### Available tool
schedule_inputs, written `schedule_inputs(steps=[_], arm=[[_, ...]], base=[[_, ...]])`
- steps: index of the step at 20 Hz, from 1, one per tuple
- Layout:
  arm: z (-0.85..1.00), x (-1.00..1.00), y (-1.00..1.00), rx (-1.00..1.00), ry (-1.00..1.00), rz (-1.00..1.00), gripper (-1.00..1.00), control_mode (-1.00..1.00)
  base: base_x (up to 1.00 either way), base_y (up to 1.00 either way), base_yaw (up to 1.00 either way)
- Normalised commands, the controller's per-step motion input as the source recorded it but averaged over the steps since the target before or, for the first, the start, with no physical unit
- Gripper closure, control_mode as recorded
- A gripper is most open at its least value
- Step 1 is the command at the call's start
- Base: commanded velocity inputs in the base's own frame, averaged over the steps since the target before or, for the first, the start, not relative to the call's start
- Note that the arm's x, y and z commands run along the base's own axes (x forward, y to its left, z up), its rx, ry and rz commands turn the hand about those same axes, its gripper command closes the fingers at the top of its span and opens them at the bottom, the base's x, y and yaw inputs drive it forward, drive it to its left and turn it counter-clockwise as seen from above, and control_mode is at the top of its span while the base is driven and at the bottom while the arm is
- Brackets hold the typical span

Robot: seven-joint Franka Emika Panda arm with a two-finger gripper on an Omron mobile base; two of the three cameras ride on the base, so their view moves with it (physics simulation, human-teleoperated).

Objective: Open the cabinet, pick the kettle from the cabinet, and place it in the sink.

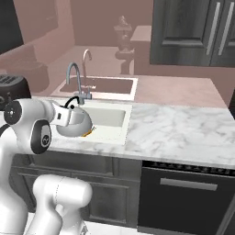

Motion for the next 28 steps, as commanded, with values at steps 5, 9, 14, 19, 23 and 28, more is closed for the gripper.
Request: schedule_inputs(steps=[5, 9, 14, 19, 23, 28], arm=[[0.0, 0.0, 0.0, 0.0, 0.0, 0.0, 1.0, 1.0], [0.0, 0.0, 0.0, 0.0, 0.0, 0.0, 1.0, 1.0], [0.0, 0.0, 0.0, 0.0, 0.0, 0.0, 1.0, 1.0], [0.0, 0.0, 0.0, 0.0, 0.0, 0.0, 1.0, 1.0], [0.0, 0.0, 0.0, 0.0, 0.0, 0.0, 1.0, 1.0], [0.0, 0.0, 0.0, 0.0, 0.0, 0.0, 1.0, 1.0]], base=[[0.36, -0.42, 0.08], [0.15, -0.26, 0.08], [-0.02, -0.04, 0.01], [0.01, -0.04, 0.0], [-0.03, 0.12, -0.02], [-0.03, 0.4, -0.14]])
